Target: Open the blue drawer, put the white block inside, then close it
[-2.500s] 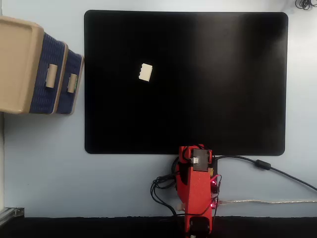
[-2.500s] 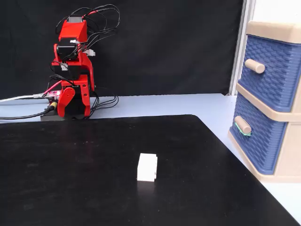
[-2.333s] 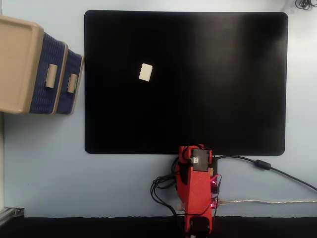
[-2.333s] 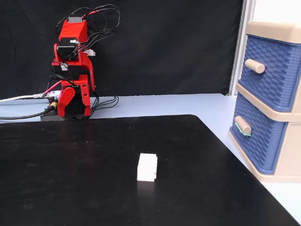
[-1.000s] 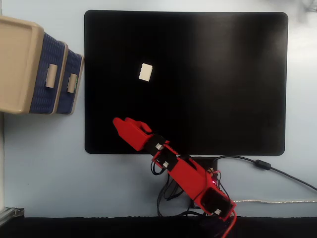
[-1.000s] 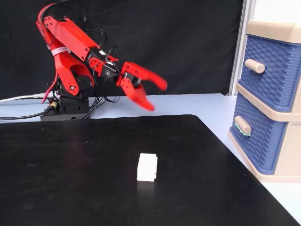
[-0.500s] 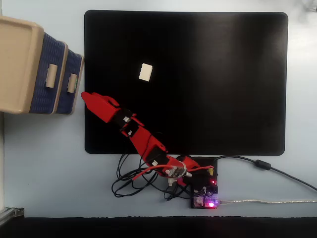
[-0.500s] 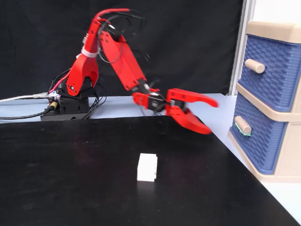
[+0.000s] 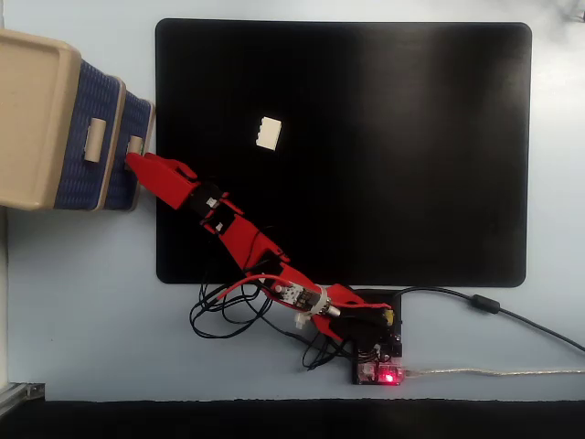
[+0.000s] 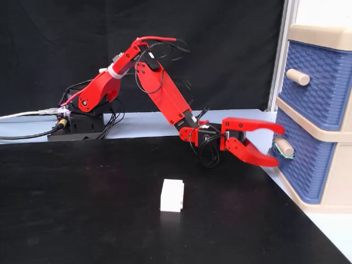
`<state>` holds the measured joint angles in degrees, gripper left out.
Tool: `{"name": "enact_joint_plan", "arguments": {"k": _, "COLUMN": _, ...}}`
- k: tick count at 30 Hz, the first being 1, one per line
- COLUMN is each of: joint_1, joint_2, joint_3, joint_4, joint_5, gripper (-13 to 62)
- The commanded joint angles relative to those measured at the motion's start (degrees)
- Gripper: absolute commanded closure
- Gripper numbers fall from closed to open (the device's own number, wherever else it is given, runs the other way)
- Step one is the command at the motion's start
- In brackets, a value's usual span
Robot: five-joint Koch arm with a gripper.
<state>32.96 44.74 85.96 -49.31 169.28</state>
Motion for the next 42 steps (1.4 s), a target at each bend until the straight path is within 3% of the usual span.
{"name": "enact_joint_plan", "arguments": {"k": 1, "joint_1": 0.5, "joint_2": 1.2, "joint_3": -1.9, "joint_4": -3.8, "joint_5": -0.6, "gripper": 24.0}}
{"name": "enact_joint_plan", "arguments": {"k": 8, "joint_1": 0.1, "joint_2": 1.7, "joint_3": -3.9, "joint_4": 3.9, "joint_5": -1.8, "gripper": 50.7}}
{"name": "enact_joint_plan", "arguments": {"k": 11, "joint_1": 0.1, "joint_2": 1.3, "joint_3": -6.4, "joint_4": 6.4, "joint_5": -1.7, "gripper": 57.4}}
{"name": "enact_joint_plan", "arguments": {"k": 18, "joint_1": 0.6, "joint_2": 3.0, "joint_3": -1.9, "joint_4": 8.0, "joint_5": -1.6, "gripper": 57.4}}
{"name": "enact_joint_plan", "arguments": {"k": 27, "joint_1": 3.3, "joint_2": 29.6, "joint_3": 45.2, "joint_4": 0.4, "joint_5": -1.1, "gripper": 57.5}}
{"name": "enact_joint_plan", "arguments": {"k": 32, "joint_1": 3.9, "joint_2": 34.2, "joint_3": 58.4, "joint_4": -7.1, "joint_5": -1.1, "gripper": 57.4}}
{"name": "enact_joint_plan", "arguments": {"k": 34, "joint_1": 3.9, "joint_2": 34.2, "joint_3": 58.3, "joint_4": -7.0, "joint_5": -1.3, "gripper": 52.4}}
{"name": "enact_joint_plan", "arguments": {"k": 37, "joint_1": 4.0, "joint_2": 34.9, "joint_3": 58.1, "joint_4": -6.7, "joint_5": -1.8, "gripper": 22.0}}
{"name": "enact_joint_plan", "arguments": {"k": 38, "joint_1": 4.8, "joint_2": 36.7, "joint_3": 58.3, "joint_4": -6.5, "joint_5": -2.2, "gripper": 16.8}}
{"name": "enact_joint_plan", "arguments": {"k": 42, "joint_1": 12.1, "joint_2": 50.9, "joint_3": 61.4, "joint_4": 4.0, "joint_5": -10.2, "gripper": 16.2}}
